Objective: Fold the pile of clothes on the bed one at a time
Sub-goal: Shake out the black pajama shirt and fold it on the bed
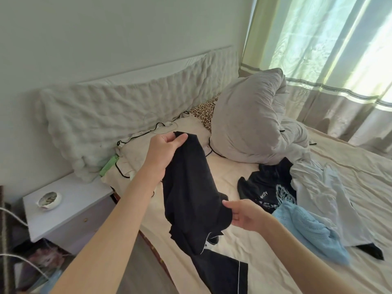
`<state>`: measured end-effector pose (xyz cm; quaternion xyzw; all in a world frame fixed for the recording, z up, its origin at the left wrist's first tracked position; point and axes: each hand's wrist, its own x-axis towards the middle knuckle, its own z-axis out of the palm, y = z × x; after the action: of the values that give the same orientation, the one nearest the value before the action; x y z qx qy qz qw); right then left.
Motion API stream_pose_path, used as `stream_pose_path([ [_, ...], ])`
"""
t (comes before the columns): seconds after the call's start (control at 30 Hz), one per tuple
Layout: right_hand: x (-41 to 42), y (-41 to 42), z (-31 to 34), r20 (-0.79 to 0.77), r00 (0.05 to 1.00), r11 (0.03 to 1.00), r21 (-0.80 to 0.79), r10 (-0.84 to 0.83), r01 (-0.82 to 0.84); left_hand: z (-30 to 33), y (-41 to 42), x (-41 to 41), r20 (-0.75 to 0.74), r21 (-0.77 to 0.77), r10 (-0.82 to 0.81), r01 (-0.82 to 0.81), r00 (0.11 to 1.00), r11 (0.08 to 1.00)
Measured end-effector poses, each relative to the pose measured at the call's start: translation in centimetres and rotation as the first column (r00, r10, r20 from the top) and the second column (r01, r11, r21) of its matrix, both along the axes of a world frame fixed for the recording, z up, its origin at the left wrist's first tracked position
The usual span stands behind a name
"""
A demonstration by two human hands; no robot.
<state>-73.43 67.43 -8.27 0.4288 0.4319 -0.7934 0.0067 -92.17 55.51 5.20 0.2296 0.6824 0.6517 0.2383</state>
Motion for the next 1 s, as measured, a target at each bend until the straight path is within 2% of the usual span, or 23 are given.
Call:
stream_pose_path([
  [0.07, -0.9, -0.5, 1.2, -0.01, 0.992, 0.992, 0.021, -0.125, 0.126, -0.7, -0.1, -0.2, -0.004, -0.026, 0.02, -0.021, 1.0, 0.999],
  [0.17, -2.4, -1.0, 4.0, -0.089, 0.958, 0.961, 0.019, -0.274, 0.277, -2.9, -0.4, 0.7, -0.026, -0.175, -0.005, 0.0, 1.0, 0.985],
  [0.27, -3.7, -1.2, 6.5, -0.17, 0.914, 0.929, -0.032, -0.368, 0.368, -6.0, -1.2, 2.9, -0.095, -0.334, -0.191, 0.15, 0.977, 0.931],
  [0.33, -4.5, -1.5, 7.9, -0.223, 0.899, 0.923, -0.011, -0.377, 0.384, -7.5, -1.7, 4.6, -0.016, -0.394, -0.332, 0.299, 0.943, 0.869],
  [0.4, -5.0, -2.0, 8.8, -0.264, 0.891, 0.921, 0.023, -0.369, 0.388, -8.9, -1.7, 5.9, 0.046, -0.414, -0.388, 0.371, 0.92, 0.831],
  [0.47, -5.4, -2.4, 9.4, -0.291, 0.883, 0.92, 0.026, -0.367, 0.391, -9.4, -1.4, 6.9, 0.011, -0.387, -0.296, 0.277, 0.955, 0.88],
  [0.57, -6.0, -2.9, 9.8, -0.333, 0.886, 0.934, 0.042, -0.321, 0.354, -9.0, -0.8, 7.5, -0.126, -0.286, 0.017, -0.052, 0.992, 0.957],
  [0.67, -6.2, -3.2, 10.3, -0.388, 0.876, 0.942, 0.051, -0.286, 0.33, -8.7, -0.9, 7.2, -0.257, -0.215, 0.082, -0.14, 0.963, 0.967],
  [0.77, -5.8, -3.1, 10.6, -0.403, 0.888, 0.913, 0.235, -0.221, 0.333, -8.8, -1.5, 6.2, -0.293, -0.24, 0.061, -0.135, 0.954, 0.961],
  [0.83, -5.3, -2.6, 10.5, -0.366, 0.908, 0.839, 0.413, -0.203, 0.354, -8.5, -2.2, 5.4, -0.106, -0.21, 0.019, -0.041, 0.994, 0.977],
  [0.9, -4.8, -1.8, 9.7, -0.292, 0.936, 0.715, 0.61, -0.197, 0.34, -7.9, -2.9, 4.6, 0.09, -0.141, -0.071, 0.083, 0.993, 0.986],
  [1.0, -4.3, -0.9, 8.2, -0.196, 0.969, 0.552, 0.796, -0.151, 0.247, -6.4, -3.3, 3.7, 0.152, -0.106, -0.177, 0.194, 0.972, 0.975],
])
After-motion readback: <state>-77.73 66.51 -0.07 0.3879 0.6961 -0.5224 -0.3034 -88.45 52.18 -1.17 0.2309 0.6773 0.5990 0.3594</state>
